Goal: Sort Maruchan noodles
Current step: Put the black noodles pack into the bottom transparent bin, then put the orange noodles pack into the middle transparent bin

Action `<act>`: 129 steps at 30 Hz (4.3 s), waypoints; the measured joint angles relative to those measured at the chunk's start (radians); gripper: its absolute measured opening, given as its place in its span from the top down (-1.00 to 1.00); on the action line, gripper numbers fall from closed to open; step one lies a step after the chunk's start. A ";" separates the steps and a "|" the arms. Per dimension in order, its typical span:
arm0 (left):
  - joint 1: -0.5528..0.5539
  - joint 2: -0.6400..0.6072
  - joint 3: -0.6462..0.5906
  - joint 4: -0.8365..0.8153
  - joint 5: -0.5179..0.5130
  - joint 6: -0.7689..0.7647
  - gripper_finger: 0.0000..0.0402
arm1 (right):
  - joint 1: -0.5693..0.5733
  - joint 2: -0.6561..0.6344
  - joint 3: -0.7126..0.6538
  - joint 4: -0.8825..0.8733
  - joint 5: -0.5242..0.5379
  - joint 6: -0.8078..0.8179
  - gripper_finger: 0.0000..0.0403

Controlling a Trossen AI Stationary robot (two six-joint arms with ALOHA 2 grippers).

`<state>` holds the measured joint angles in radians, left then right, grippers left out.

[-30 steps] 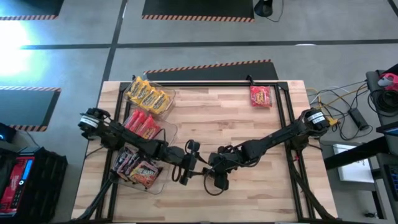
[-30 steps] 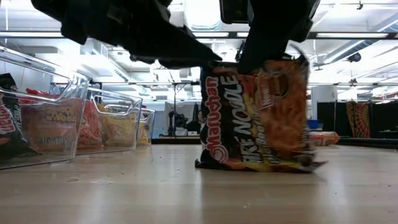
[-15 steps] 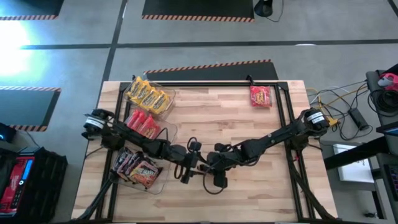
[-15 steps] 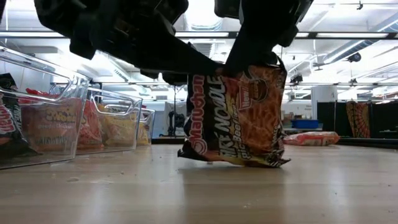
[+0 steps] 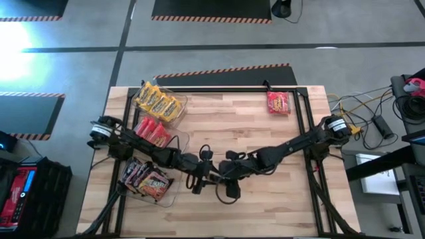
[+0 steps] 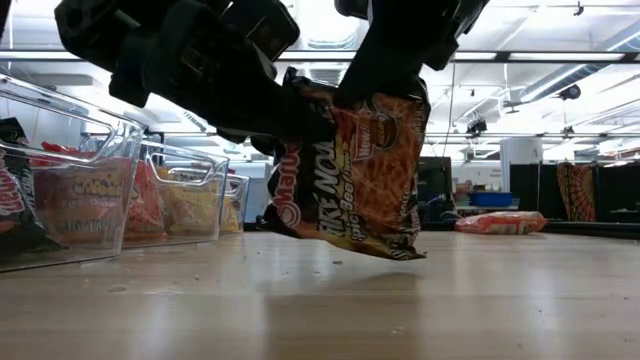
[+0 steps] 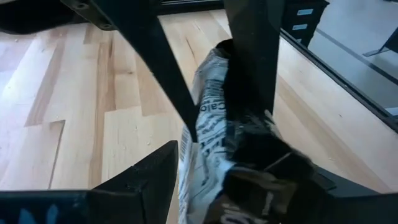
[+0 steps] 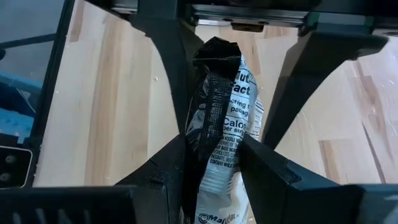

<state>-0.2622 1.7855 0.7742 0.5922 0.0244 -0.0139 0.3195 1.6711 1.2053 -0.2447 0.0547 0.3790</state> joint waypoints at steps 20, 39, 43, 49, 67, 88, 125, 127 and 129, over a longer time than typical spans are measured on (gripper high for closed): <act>0.014 -0.002 0.000 0.007 0.115 -0.086 0.49 | -0.002 -0.006 0.090 -0.102 -0.001 0.020 0.37; 0.129 -0.149 0.002 -0.085 0.089 -0.144 0.43 | -0.039 -0.036 0.265 -0.686 -0.026 -0.165 0.02; 0.206 -0.242 0.019 -0.277 0.043 -0.191 0.47 | -0.098 -0.066 0.261 -0.780 0.017 -0.279 0.01; 0.265 -0.394 0.075 -0.606 0.004 -0.283 0.50 | -0.225 -0.151 0.192 -0.750 0.053 -0.340 0.01; -0.081 -0.620 0.371 -1.562 -0.118 -0.994 0.49 | -0.313 -0.432 -0.338 -0.215 0.005 -0.036 0.01; -0.338 -0.370 0.304 -1.666 -0.077 -1.434 0.47 | -0.311 -0.427 -0.370 -0.183 -0.003 -0.031 0.01; -0.167 -0.346 0.510 -1.708 -0.641 -0.938 0.11 | -0.619 -0.536 -0.370 -0.452 0.183 0.025 0.01; -0.096 -0.346 0.490 -1.660 -0.645 -0.844 0.11 | -0.687 -0.530 -0.370 -0.447 0.216 0.017 0.01; -0.020 -0.346 0.471 -1.597 -0.646 -0.730 0.11 | -0.759 -0.514 -0.370 -0.441 0.227 -0.011 0.01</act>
<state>-0.2819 1.4399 1.2451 -1.0051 -0.6216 -0.7438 -0.4392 1.1570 0.8349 -0.6857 0.2814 0.3683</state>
